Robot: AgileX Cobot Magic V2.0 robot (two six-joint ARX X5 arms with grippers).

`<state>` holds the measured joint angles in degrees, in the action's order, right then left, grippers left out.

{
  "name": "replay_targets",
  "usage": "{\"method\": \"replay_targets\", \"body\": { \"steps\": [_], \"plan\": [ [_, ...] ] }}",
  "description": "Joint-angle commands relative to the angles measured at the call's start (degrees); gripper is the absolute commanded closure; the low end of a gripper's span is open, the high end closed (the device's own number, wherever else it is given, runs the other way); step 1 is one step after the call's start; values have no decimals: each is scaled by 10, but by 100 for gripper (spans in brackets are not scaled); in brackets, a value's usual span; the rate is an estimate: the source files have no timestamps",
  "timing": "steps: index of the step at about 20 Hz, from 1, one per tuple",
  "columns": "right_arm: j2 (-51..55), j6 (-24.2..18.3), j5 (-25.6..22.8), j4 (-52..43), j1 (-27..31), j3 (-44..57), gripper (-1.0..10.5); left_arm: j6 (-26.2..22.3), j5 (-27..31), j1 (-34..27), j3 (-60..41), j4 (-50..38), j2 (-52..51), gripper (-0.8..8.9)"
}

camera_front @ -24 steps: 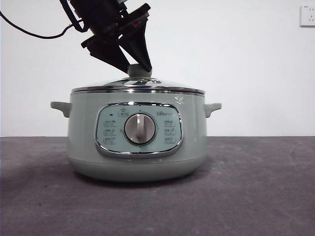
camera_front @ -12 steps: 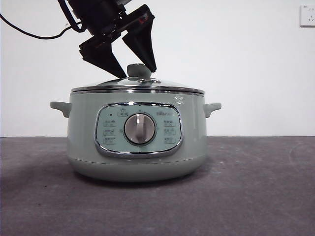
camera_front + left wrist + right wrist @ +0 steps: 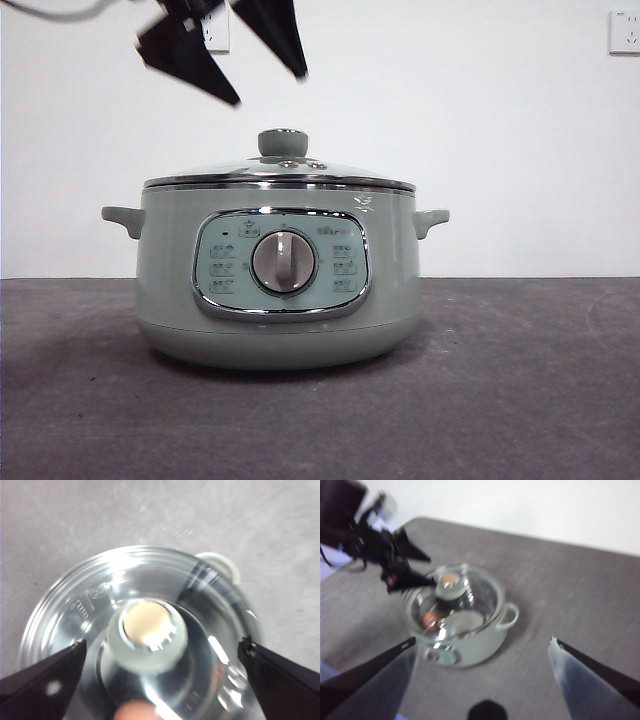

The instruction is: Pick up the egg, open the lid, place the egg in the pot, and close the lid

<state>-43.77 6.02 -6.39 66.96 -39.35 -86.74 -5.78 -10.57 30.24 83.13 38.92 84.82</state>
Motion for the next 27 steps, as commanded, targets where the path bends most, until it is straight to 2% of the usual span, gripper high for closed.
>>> {"method": "replay_targets", "body": {
  "steps": [1,3,8,11,12,13,15,16,17,27],
  "plan": [
    [-9,21,19,15,-1,1,507,13,-4,1,-2,31,-36,275],
    [-16,21,36,32,-1,1,509,15,-10,1,-2,63,-66,275],
    [-43,21,96,82,-1,1,510,17,-70,1,-2,152,-140,284],
    [-61,21,111,105,-1,1,510,17,-103,1,-2,193,-176,303],
    [-67,21,111,112,-1,1,511,17,-112,1,-2,207,-187,356],
    [-76,21,110,116,-1,1,526,17,-122,1,-2,223,-200,453],
    [-88,21,114,116,-1,1,744,17,-137,1,-2,252,-221,731],
    [-95,20,126,116,-1,1,913,17,-143,1,-2,264,-230,837],
    [-101,19,134,116,-1,1,960,16,-149,1,-2,273,-234,821],
    [-113,21,137,116,-1,1,946,15,-150,1,-2,297,-239,817]
  ]
}}
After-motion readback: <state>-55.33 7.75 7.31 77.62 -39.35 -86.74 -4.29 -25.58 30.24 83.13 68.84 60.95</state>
